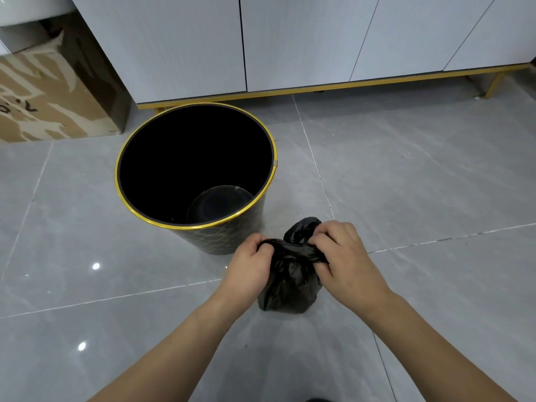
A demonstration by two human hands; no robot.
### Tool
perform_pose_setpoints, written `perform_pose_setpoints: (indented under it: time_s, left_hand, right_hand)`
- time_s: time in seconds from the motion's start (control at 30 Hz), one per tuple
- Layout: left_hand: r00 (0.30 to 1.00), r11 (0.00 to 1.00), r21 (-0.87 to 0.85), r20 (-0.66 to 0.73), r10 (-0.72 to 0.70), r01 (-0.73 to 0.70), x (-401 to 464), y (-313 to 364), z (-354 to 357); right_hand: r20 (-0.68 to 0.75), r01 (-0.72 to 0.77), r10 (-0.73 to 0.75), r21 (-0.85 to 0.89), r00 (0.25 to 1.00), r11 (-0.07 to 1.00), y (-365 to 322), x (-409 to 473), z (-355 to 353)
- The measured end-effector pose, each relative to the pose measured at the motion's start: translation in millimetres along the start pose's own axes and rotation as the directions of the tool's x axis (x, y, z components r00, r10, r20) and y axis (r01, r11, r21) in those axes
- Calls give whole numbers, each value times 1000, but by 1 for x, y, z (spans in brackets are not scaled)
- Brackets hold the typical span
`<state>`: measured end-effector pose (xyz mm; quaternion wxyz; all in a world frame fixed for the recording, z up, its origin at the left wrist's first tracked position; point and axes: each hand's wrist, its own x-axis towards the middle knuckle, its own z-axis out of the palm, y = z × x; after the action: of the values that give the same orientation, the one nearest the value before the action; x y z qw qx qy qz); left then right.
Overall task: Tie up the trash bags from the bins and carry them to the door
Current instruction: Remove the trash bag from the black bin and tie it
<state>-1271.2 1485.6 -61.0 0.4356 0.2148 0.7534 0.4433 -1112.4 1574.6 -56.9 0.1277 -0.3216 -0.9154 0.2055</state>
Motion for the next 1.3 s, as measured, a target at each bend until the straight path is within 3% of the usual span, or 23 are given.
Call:
perform_pose_setpoints:
  time_s: [0.1, 0.2, 0.37, 0.5, 0.63, 0.7, 0.83, 0.93, 1.0, 1.07, 1.2, 1.3]
  left_hand:
    - [997, 990, -138, -73, 7, -17, -5, 7, 0]
    - [998, 959, -277, -17, 63, -65, -9, 18, 1]
    - [991, 991, -47, -60, 119, -121, -5, 20, 12]
    - [995, 998, 33, -84, 60, -58, 0, 20, 14]
    - [999, 994, 109, -53, -14, 20, 4, 20, 14]
    - [995, 992, 79, -29, -97, 99, 5, 22, 13]
    - [975, 973, -96, 97, -202, 211, 3, 30, 7]
    - [980, 983, -131, 163, -110, 132, -2, 21, 3]
    - [994, 994, 113, 109, -1, -12, -5, 12, 4]
    - [993, 941, 316, 12, 120, -117, -7, 7, 8]
    - [943, 874, 366, 32, 331, -319, -8, 7, 13]
    - [875, 787, 483, -82, 476, -383, -5, 6, 12]
  right_hand:
    - [56, -32, 32, 1, 998, 999, 3, 0, 1]
    - [123, -36, 29, 53, 992, 998, 2, 0, 0]
    - [203, -142, 91, 258, 975, 956, -5, 3, 0]
    - [279, -106, 45, 208, 959, 972, -1, 2, -1]
    - [233, 2, -22, 88, 972, 996, 7, 3, 0]
    - [219, 25, -37, 57, 975, 998, 10, 4, -1]
    - [133, -4, -17, 154, 991, 988, 10, 4, -10]
    - [81, 34, -46, 149, 996, 988, 12, 5, -10]
    - [90, -14, -6, 223, 996, 975, 11, 8, -9]
    - [130, -105, 64, 338, 989, 935, 7, 9, -8]
    - [201, -293, 217, 558, 955, 776, 1, 14, -9]
    - [289, -441, 338, 672, 896, 595, 1, 15, -10]
